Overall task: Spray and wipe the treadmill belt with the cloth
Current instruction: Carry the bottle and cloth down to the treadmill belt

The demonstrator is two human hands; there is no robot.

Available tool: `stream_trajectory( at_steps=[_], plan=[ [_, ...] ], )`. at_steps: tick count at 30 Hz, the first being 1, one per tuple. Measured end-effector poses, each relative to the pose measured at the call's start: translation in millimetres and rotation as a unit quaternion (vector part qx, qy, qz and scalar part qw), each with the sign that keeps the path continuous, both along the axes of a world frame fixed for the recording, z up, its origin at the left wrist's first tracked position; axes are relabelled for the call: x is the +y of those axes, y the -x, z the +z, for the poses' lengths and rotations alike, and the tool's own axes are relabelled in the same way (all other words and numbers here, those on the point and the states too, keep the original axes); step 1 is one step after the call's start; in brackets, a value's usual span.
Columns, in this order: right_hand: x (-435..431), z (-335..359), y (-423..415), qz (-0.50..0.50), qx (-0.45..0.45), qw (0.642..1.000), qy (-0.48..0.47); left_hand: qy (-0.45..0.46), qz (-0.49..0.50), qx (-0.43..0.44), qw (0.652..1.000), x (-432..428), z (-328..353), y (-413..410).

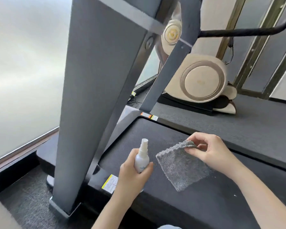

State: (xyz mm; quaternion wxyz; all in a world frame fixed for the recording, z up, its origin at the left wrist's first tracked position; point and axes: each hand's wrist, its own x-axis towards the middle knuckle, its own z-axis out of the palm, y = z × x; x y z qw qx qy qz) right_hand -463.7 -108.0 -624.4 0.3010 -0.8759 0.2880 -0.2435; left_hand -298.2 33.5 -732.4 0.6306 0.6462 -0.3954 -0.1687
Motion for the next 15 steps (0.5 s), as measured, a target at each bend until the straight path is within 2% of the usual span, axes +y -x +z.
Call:
stream_trajectory(
  at_steps=[6, 15],
  plan=[
    [-32.8, -51.6, -11.2, 0.017, -0.028, 0.999, 0.012, -0.003, 0.038, -0.019, 0.999, -30.9, -47.2, -45.8],
    [-101.2, -95.3, -36.3, 0.058, -0.074, 0.995, 0.028, -0.001, 0.061, -0.013, 0.998, -82.5, -74.5, -90.6]
  ],
)
